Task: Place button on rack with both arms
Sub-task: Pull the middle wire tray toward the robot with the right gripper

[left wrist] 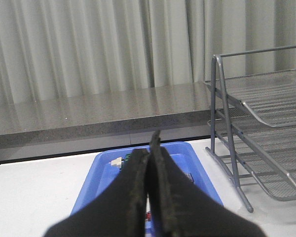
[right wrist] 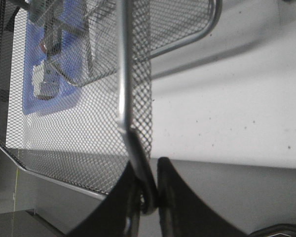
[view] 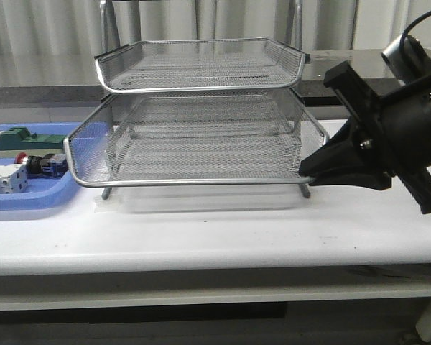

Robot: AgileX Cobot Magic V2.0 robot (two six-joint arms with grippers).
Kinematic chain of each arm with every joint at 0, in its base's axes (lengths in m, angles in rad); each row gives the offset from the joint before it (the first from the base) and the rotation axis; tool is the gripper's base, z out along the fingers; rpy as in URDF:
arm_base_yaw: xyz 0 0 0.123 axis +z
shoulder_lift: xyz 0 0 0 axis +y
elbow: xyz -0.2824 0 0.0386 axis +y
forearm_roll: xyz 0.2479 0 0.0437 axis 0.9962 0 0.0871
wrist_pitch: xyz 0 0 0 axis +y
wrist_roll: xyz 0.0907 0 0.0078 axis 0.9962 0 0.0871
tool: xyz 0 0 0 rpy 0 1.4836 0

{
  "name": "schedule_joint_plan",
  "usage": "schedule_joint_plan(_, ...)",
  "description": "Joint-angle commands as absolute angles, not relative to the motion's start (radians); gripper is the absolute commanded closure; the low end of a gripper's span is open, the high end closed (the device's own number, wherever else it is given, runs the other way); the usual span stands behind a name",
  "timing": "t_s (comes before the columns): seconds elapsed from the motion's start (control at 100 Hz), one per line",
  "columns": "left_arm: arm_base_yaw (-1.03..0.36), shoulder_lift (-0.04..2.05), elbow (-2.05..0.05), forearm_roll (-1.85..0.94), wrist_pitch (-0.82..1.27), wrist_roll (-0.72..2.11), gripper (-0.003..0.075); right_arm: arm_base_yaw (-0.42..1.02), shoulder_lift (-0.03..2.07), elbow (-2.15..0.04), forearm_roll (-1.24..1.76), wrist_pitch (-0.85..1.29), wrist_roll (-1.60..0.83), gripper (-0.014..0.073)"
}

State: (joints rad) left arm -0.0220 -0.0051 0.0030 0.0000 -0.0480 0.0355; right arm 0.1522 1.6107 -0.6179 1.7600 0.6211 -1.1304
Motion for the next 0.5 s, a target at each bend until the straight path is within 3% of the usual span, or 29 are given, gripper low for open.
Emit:
schedule_joint_plan(0.0, -0.023, -0.037, 0.037, -0.008, -0.127, 0.026, 0.0741, 0.157, 1.57, -0.578, 1.669, 0.622, -1.149, 0.0608)
schedule_joint_plan(0.24, -0.023, -0.037, 0.037, -0.008, -0.127, 0.026, 0.0741, 0.157, 1.523, -0.559, 1.669, 0.63, -1.155, 0.0585)
schedule_joint_plan(0.31, -0.023, -0.037, 0.037, -0.008, -0.127, 0.026, 0.0741, 0.157, 1.513, -0.559, 1.669, 0.641, -1.156, 0.0521)
schedule_joint_plan(0.49, -0.023, -0.037, 0.037, -0.008, -0.127, 0.026, 0.0741, 0.157, 1.478, -0.559, 1.669, 0.656, -1.157, 0.0249)
